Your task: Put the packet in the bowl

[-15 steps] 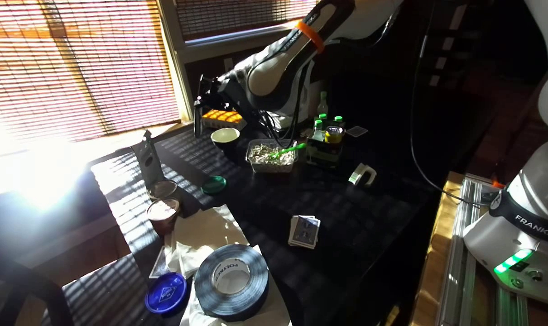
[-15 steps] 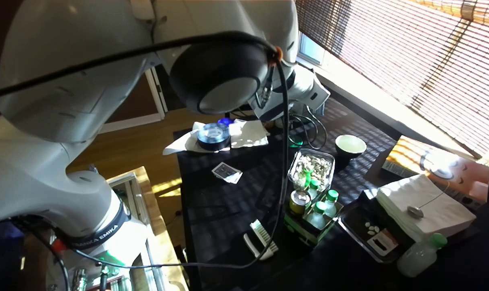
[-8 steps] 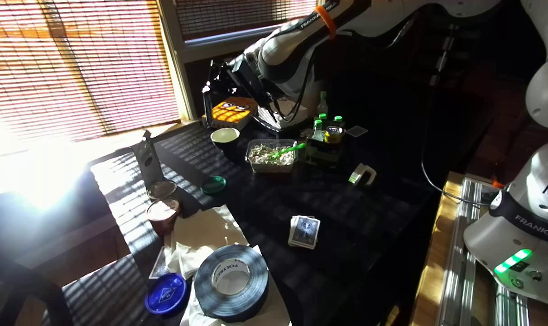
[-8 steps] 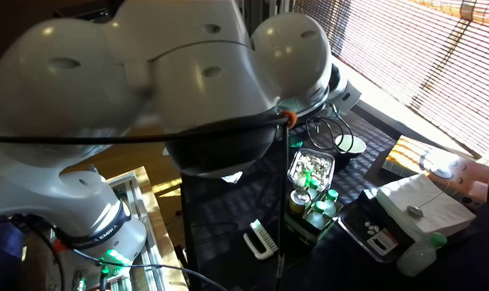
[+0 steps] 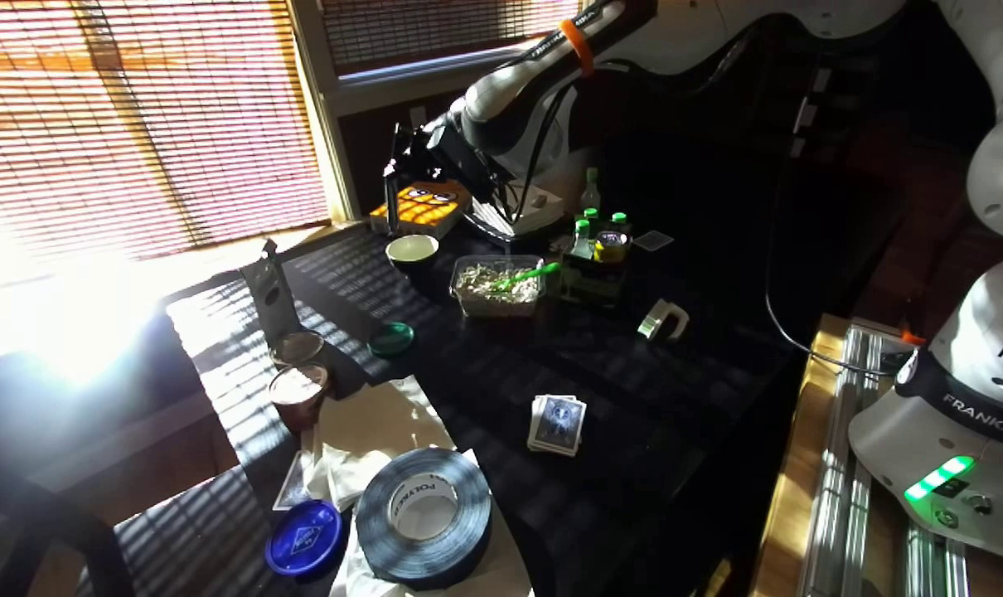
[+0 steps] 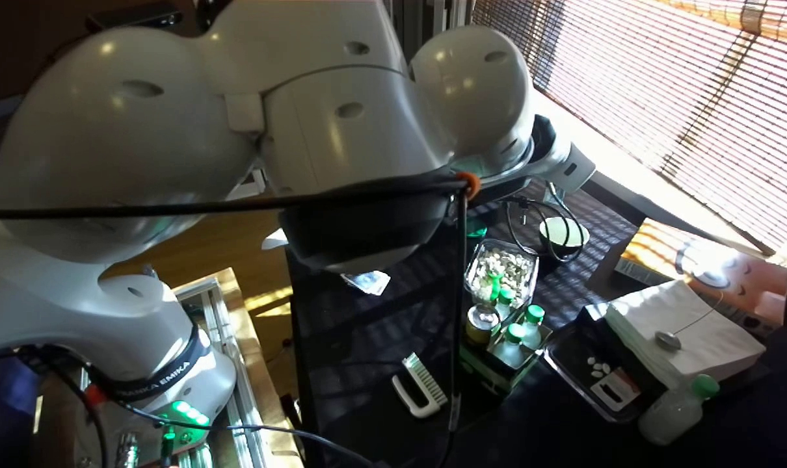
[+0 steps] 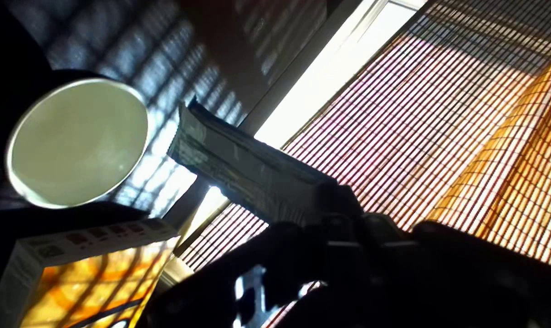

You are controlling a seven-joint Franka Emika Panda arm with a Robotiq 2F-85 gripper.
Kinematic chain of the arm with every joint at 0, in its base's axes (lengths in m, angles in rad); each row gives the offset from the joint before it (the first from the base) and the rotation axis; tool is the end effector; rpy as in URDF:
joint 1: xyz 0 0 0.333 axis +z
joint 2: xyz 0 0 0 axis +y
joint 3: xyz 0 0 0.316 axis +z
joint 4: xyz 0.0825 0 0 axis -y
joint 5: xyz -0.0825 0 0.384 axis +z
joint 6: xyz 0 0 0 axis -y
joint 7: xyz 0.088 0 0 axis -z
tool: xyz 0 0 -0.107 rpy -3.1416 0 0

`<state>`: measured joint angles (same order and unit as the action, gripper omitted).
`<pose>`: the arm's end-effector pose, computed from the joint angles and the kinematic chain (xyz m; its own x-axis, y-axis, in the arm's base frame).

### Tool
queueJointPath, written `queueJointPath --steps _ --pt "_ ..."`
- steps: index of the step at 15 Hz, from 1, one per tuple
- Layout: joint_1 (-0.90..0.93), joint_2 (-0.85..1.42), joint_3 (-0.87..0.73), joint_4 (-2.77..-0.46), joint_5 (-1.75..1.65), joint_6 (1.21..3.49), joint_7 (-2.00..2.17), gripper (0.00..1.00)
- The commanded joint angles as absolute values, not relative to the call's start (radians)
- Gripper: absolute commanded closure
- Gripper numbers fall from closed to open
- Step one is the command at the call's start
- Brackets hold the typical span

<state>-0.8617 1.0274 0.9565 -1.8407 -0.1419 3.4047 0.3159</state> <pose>0.6878 -0.0573 0.2532 0.5324 -0.7581 0.3767 -0.2308 -0.5581 -0.7970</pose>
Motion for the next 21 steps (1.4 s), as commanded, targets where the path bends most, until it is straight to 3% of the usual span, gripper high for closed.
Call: queueJointPath --steps 1,12,21 --pt "-0.766 1.011 0.855 -1.731 -0.05 3.398 0.277 1.0" --pt "-0.529 0.972 0.57 -1.594 0.084 3.321 0.295 1.0" --pt "-0.519 0.948 0.586 -1.593 0.162 3.171 0.264 1.0"
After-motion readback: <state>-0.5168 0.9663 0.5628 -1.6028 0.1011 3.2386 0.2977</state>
